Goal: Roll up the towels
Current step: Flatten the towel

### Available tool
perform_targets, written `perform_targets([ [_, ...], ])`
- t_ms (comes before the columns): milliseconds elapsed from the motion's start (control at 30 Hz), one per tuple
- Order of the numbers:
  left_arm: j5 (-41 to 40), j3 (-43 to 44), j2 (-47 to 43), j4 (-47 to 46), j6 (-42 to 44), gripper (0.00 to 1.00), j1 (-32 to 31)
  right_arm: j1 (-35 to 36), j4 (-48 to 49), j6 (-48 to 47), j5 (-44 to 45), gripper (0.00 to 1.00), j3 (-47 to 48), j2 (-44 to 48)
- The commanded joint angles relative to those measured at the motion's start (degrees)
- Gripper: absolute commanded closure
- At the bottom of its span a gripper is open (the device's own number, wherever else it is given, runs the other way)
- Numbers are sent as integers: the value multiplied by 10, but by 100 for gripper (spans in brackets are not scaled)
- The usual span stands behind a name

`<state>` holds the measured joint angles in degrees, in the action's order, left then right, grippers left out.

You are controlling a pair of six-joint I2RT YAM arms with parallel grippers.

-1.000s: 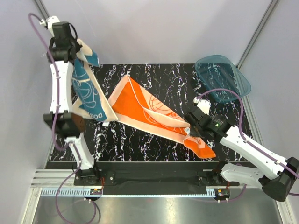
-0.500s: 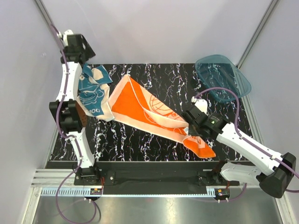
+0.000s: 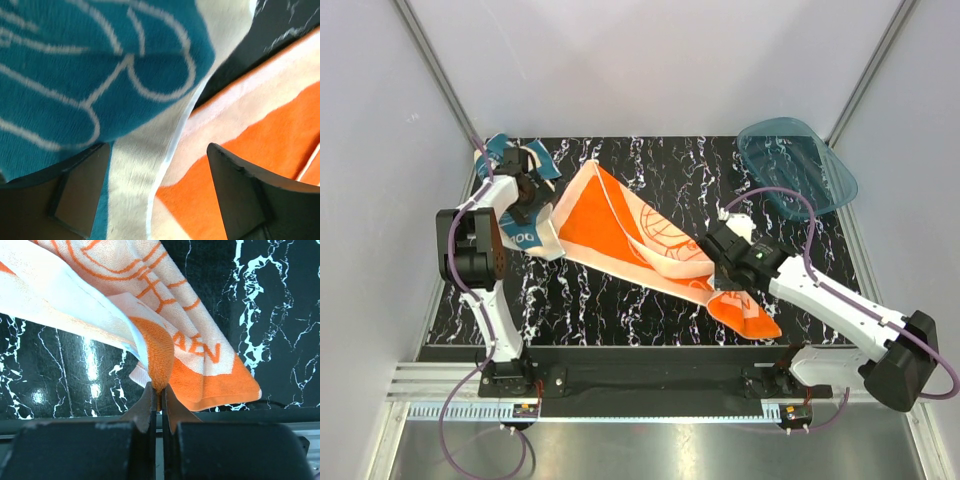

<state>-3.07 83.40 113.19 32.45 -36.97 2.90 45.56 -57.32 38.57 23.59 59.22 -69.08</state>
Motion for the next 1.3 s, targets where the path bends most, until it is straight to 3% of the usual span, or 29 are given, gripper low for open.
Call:
perform_targets([
  [0,-17,60,49,-12,-6,15,22,-6,21,-2,-7,100,19,-4],
  [133,-65,162,94,18,15,15,69,-6,19,0,-7,100,22,-3],
  [267,-139,286,131,86,51,15,90,-7,17,-5,0,100,15,3],
  [400,-193,352,136,101,74,15,91,-14,12,-8,6,100,12,6],
  [533,-144,344,86,63,118,12,57,-21,19,-10,6,100,9,8],
  [600,-101,320,67,-3,146,12,17,-24,22,-14,7,100,10,3],
  [700,59,317,76,-69,188,7,-25,-30,20,-18,8,100,15,-1],
  [767,143,381,129,-59,194,6,-60,-34,20,-20,7,100,18,-1],
  [900,174,476,228,-43,181,1,-87,-42,14,-23,5,100,22,4],
  [1267,170,525,364,-94,83,1,-93,-51,-6,-22,16,100,20,26],
])
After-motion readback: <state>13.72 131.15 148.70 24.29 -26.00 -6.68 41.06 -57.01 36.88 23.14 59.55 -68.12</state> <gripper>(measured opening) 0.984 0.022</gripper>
